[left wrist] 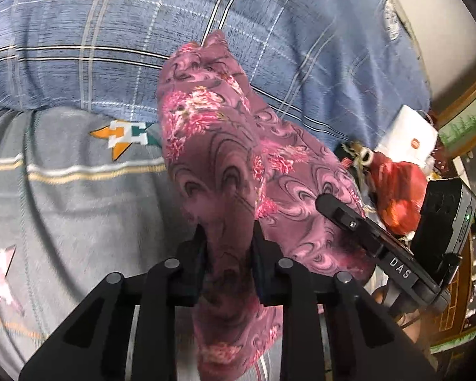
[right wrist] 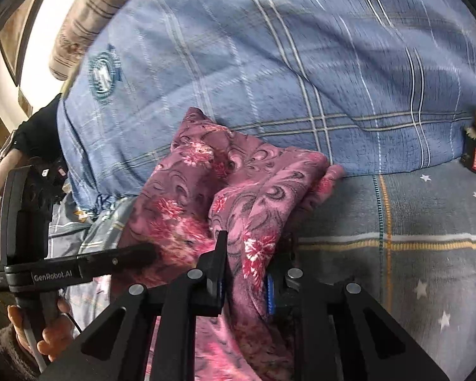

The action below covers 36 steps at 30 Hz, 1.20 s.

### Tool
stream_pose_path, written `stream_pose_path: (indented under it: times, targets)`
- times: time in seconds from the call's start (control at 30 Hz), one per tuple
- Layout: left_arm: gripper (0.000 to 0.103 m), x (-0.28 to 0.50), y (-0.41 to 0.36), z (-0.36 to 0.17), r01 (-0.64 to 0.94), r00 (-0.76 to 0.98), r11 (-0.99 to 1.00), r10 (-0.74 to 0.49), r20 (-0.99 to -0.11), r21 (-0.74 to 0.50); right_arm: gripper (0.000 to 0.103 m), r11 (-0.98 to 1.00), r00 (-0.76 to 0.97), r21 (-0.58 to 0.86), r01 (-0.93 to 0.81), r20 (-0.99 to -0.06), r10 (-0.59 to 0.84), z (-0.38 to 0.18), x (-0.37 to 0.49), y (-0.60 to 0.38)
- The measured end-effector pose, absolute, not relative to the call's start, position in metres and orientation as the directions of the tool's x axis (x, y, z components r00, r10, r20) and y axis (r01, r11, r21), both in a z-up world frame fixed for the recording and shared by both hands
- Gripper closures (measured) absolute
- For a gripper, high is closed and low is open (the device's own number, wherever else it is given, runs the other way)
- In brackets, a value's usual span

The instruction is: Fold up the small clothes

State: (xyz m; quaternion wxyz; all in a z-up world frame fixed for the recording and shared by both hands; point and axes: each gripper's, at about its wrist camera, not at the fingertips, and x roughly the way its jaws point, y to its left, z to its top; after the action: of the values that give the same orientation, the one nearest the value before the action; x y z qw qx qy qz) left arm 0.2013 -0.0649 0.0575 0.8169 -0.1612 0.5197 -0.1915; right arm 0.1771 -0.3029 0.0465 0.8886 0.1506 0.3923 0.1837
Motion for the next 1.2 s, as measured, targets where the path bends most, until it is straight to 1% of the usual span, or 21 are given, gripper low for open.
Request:
stream_pose_path:
  times: [0.1, 0.17, 0.2, 0.27, 0.33, 0.4, 0.47, 0.5, 0.53, 0.57, 0.6, 0.63, 0.67, 0.73, 0.83, 0.97, 1.07, 1.1, 1.13, 1.17, 1.2]
  targets:
    - [0.086, 0.181, -0.056, 0.058, 0.119, 0.375, 0.874, -0.478, -0.794, -0.470, 0.085, 0.865, 0.625, 0.448, -0.227, -0.613, 0.482, 0.062, 0.156, -0.291]
    - [0.098, 0.165, -0.042, 0.057, 0.096, 0.368, 0.861, -0.497, -0.786, -0.499, 0.085, 0.853, 0.617, 0.462, -0.242, -0.605, 0.503, 0.069, 0.144, -0.281]
    - [0.103, 0.155, -0.034, 0.059, 0.104, 0.363, 0.833, -0.540, -0.759, -0.543, 0.085, 0.841, 0.608, 0.478, -0.253, -0.598, 0.522, 0.072, 0.135, -0.275]
    - [0.103, 0.139, -0.022, 0.064, 0.104, 0.375, 0.813, -0.566, -0.734, -0.574, 0.092, 0.823, 0.595, 0.500, -0.268, -0.586, 0.550, 0.075, 0.126, -0.265]
    - [0.103, 0.131, -0.024, 0.061, 0.106, 0.376, 0.863, -0.494, -0.784, -0.493, 0.094, 0.827, 0.601, 0.470, -0.310, -0.577, 0.553, 0.079, 0.119, -0.250]
    - [0.103, 0.129, -0.021, 0.048, 0.090, 0.357, 0.907, -0.416, -0.837, -0.412, 0.094, 0.895, 0.643, 0.370, -0.250, -0.627, 0.439, 0.076, 0.125, -0.246]
    - [0.102, 0.128, -0.015, 0.038, 0.079, 0.348, 0.916, -0.395, -0.850, -0.393, 0.089, 0.938, 0.666, 0.329, -0.109, -0.676, 0.315, 0.065, 0.136, -0.261]
    - [0.096, 0.131, -0.011, 0.030, 0.067, 0.341, 0.913, -0.399, -0.851, -0.401, 0.088, 0.946, 0.669, 0.321, -0.046, -0.693, 0.268, 0.060, 0.138, -0.272]
    - [0.085, 0.133, -0.008, 0.024, 0.057, 0.338, 0.905, -0.415, -0.845, -0.421, 0.088, 0.935, 0.673, 0.355, -0.028, -0.685, 0.280, 0.056, 0.138, -0.284]
    - [0.078, 0.139, -0.005, 0.016, 0.033, 0.334, 0.890, -0.438, -0.835, -0.454, 0.079, 0.920, 0.672, 0.390, -0.044, -0.670, 0.316, 0.053, 0.137, -0.290]
    - [0.069, 0.143, -0.004, 0.010, 0.012, 0.331, 0.880, -0.451, -0.829, -0.474, 0.070, 0.909, 0.663, 0.411, -0.063, -0.664, 0.346, 0.049, 0.137, -0.296]
    - [0.067, 0.146, -0.005, 0.005, -0.005, 0.331, 0.867, -0.469, -0.819, -0.498, 0.043, 0.912, 0.655, 0.404, -0.066, -0.672, 0.345, 0.046, 0.138, -0.299]
    - [0.065, 0.152, -0.010, -0.001, -0.008, 0.330, 0.847, -0.499, -0.801, -0.531, 0.031, 0.920, 0.648, 0.386, -0.060, -0.687, 0.330, 0.042, 0.141, -0.301]
    - [0.059, 0.162, -0.018, -0.009, -0.004, 0.322, 0.840, -0.513, -0.795, -0.543, 0.031, 0.926, 0.647, 0.375, -0.051, -0.693, 0.317, 0.032, 0.149, -0.310]
    - [0.050, 0.176, -0.034, -0.022, 0.002, 0.291, 0.837, -0.524, -0.801, -0.547, 0.031, 0.875, 0.595, 0.481, -0.050, -0.689, 0.413, 0.008, 0.170, -0.326]
    - [0.045, 0.191, -0.050, -0.030, 0.006, 0.272, 0.789, -0.592, -0.759, -0.614, 0.031, 0.787, 0.474, 0.610, -0.096, -0.667, 0.575, -0.028, 0.205, -0.326]
    - [0.044, 0.199, -0.060, -0.028, 0.016, 0.286, 0.802, -0.576, -0.766, -0.597, 0.033, 0.711, 0.391, 0.680, -0.178, -0.614, 0.685, -0.042, 0.223, -0.310]
    - [0.048, 0.200, -0.063, -0.024, 0.024, 0.296, 0.815, -0.559, -0.774, -0.579, 0.037, 0.714, 0.386, 0.669, -0.207, -0.615, 0.688, -0.042, 0.226, -0.302]
    - [0.055, 0.201, -0.065, -0.020, 0.036, 0.306, 0.828, -0.542, -0.782, -0.560, 0.050, 0.726, 0.375, 0.648, -0.231, -0.629, 0.681, -0.041, 0.229, -0.293]
    - [0.059, 0.201, -0.067, -0.015, 0.056, 0.316, 0.837, -0.532, -0.785, -0.545, 0.064, 0.742, 0.362, 0.620, -0.254, -0.651, 0.667, -0.040, 0.229, -0.283]
    - [0.067, 0.201, -0.067, -0.009, 0.076, 0.325, 0.841, -0.528, -0.784, -0.535, 0.067, 0.758, 0.363, 0.584, -0.289, -0.666, 0.652, -0.035, 0.227, -0.275]
